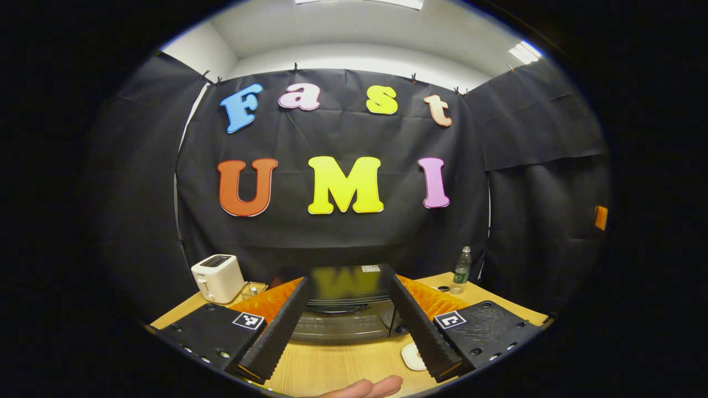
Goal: Open the electric oven with the left hand, put the food in, and close the electric oven.
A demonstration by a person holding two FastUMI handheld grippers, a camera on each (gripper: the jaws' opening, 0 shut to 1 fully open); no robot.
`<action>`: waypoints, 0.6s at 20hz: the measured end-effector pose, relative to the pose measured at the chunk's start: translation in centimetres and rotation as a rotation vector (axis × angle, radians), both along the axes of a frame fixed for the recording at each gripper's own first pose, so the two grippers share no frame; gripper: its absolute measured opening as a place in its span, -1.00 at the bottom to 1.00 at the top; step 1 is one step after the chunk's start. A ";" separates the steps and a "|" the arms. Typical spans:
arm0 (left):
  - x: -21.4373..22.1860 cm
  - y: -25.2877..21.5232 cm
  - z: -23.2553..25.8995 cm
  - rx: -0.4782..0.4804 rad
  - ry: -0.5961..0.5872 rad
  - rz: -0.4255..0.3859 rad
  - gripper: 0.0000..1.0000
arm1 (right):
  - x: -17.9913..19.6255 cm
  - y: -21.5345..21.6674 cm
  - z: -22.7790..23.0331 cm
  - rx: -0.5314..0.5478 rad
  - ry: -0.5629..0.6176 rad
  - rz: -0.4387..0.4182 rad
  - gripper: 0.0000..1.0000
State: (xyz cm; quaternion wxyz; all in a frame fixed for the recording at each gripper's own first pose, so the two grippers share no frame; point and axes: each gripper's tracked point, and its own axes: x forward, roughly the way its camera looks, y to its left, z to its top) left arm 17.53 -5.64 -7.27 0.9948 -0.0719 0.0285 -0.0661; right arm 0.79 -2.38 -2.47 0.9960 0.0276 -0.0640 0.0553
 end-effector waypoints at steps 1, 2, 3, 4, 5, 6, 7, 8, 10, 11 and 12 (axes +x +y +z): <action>1.4 -0.5 -0.7 -0.001 0.015 -0.010 0.91 | 0.4 -0.1 -0.1 0.001 -0.004 -0.004 0.92; 2.7 -0.8 -1.4 0.001 0.031 -0.016 0.92 | 0.6 -0.2 -0.3 -0.002 -0.006 -0.006 0.92; 3.9 -1.2 -1.8 0.006 0.034 -0.018 0.91 | 1.0 -0.4 -0.5 -0.006 -0.002 -0.009 0.92; 5.3 -1.4 -2.1 0.017 0.033 -0.018 0.91 | 1.4 -0.6 -0.7 -0.005 0.000 -0.012 0.92; 6.5 -1.7 -2.5 0.031 0.040 -0.018 0.92 | 1.7 -0.9 -0.9 -0.001 0.002 -0.016 0.92; 7.6 -1.7 -3.3 0.043 0.047 -0.011 1.00 | 2.1 -1.3 -1.2 0.000 0.012 -0.022 0.92; 8.5 -1.6 -4.0 0.048 0.064 -0.004 0.91 | 2.5 -1.7 -1.6 -0.002 0.024 -0.032 0.93; 9.4 -2.0 -4.9 0.041 0.084 -0.008 0.92 | 2.9 -2.2 -2.0 -0.002 0.036 -0.045 0.92; 10.8 -2.7 -6.3 0.022 0.120 -0.022 0.92 | 3.6 -3.0 -3.0 -0.006 0.058 -0.064 0.92; 11.3 -2.7 -6.8 0.029 0.133 -0.015 0.92 | 3.8 -3.3 -3.6 -0.008 0.071 -0.070 0.92; 11.9 -2.6 -7.6 0.037 0.153 -0.013 0.92 | 4.0 -3.6 -4.3 -0.009 0.087 -0.074 0.92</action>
